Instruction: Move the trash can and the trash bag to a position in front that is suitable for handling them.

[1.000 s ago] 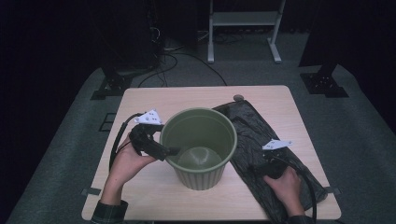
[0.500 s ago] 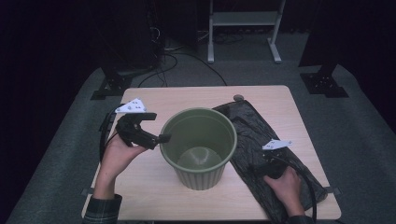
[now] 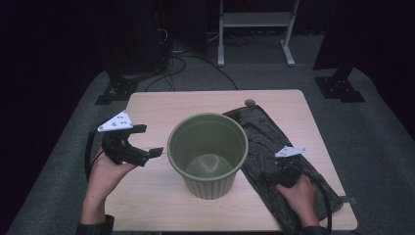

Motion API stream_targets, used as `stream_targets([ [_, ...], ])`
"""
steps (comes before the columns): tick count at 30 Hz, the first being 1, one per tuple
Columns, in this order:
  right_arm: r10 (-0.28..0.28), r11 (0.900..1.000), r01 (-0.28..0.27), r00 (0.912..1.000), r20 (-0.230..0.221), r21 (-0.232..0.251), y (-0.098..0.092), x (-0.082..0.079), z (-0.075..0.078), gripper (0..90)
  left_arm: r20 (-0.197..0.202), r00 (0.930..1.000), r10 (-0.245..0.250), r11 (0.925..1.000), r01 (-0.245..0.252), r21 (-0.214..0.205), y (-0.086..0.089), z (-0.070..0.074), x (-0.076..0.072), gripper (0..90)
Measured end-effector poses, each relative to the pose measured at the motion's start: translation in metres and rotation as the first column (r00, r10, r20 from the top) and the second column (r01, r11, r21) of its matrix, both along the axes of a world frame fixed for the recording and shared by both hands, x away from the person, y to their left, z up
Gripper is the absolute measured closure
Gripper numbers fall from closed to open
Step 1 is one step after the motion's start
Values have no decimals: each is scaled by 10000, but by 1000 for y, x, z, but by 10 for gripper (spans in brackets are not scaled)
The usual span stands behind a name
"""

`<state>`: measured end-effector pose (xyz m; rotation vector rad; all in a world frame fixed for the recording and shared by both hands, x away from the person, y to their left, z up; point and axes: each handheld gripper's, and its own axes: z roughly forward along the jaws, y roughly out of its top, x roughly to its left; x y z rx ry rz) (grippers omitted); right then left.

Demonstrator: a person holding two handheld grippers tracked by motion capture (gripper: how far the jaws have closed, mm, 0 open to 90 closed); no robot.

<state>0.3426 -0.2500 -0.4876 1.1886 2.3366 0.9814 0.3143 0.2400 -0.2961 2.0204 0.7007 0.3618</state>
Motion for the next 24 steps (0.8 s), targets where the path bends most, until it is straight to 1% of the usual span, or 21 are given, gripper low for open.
stream_targets([
  [3,8,10000,-8,10000,5,-6,0,0,0,0,-13,10000,67,10000,-67,-15,3,-2,-3,0],
  [6,4,10000,-4,10000,1,-3,0,0,0,0,-208,9997,95,9999,-98,-118,8,-13,-9,0],
  [8,1,10000,-1,10000,0,0,0,0,0,0,-244,9996,109,9998,-112,-142,9,-15,-10,0],
  [9,0,10000,0,10000,-1,-1,0,0,0,0,-369,9993,66,9999,-70,-100,10,-21,-11,0],
  [11,-1,10000,1,10000,0,-2,0,0,0,0,-423,9991,103,9999,-104,-33,11,-28,-12,0],
  [12,0,10000,0,10000,1,-3,0,0,0,0,-485,9988,103,9999,-107,-69,12,-32,-12,0],
  [13,0,10000,0,10000,1,-3,0,0,0,0,-485,9988,103,9999,-107,-69,12,-32,-12,0],
  [14,-1,10000,1,10000,2,-3,0,0,0,0,-521,9985,166,9998,-169,-69,13,-40,-11,0],
  [16,7,10000,-7,10000,6,-10,0,0,0,0,-586,9981,183,9997,-190,-120,14,-49,-11,0],
  [19,-1,10000,1,10000,1,-3,0,0,0,0,-560,9981,270,9996,-272,-22,15,-59,-11,0],
  [21,0,10000,0,10000,1,-4,0,0,0,0,-598,9977,312,9995,-315,-40,15,-66,-10,0],
  [22,0,10000,0,10000,1,-4,0,0,0,0,-598,9977,312,9995,-315,-40,15,-66,-10,0],
  [23,-2,10000,2,10000,-1,-1,0,0,0,0,-588,9977,344,9994,-343,42,14,-74,-9,0],
  [24,0,10000,0,10000,-1,-2,0,0,0,0,-588,9977,344,9994,-343,42,14,-74,-9,0],
])
